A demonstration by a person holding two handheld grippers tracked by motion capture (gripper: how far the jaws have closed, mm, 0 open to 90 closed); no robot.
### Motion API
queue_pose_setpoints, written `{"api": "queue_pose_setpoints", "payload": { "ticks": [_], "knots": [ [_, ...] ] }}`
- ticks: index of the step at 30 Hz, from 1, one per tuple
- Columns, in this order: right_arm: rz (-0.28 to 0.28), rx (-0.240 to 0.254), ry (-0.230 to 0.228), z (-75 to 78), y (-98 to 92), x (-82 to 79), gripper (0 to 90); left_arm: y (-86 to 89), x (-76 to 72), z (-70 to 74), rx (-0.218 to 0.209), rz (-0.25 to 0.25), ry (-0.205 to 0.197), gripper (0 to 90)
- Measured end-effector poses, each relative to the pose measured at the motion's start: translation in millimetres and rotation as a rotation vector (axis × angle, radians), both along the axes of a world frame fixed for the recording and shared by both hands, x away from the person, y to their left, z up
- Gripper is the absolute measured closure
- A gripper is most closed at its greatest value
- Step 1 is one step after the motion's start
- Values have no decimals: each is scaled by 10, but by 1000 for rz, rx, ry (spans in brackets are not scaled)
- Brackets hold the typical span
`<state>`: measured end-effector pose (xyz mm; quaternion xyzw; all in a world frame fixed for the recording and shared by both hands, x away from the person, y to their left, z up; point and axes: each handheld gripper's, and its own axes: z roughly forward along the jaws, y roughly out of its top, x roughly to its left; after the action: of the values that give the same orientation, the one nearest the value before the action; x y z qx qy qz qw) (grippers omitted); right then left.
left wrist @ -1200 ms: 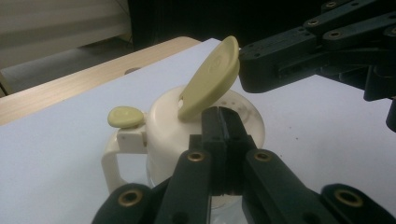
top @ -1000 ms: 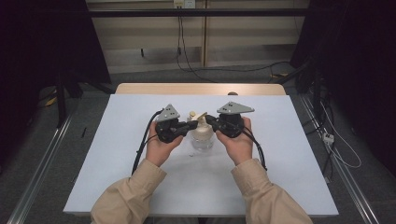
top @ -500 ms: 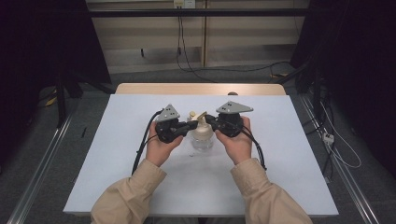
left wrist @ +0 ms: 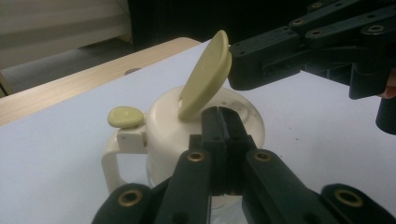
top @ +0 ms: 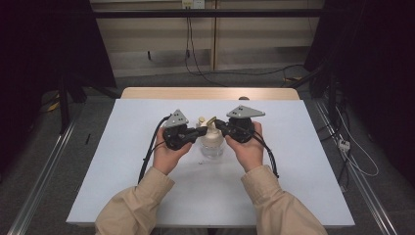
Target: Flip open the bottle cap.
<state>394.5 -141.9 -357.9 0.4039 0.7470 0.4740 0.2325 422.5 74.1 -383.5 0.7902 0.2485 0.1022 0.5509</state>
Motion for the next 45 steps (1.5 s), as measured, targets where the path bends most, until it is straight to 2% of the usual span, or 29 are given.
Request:
{"api": "queue_pose_setpoints", "payload": {
  "ticks": [21,45],
  "knots": [
    [0,-19,-9,42,64,63,900,-2,-4,-1,2,0,-5,900],
    [2,-5,-2,36,72,122,900,-1,-19,-3,3,0,-12,900]
  ]
}}
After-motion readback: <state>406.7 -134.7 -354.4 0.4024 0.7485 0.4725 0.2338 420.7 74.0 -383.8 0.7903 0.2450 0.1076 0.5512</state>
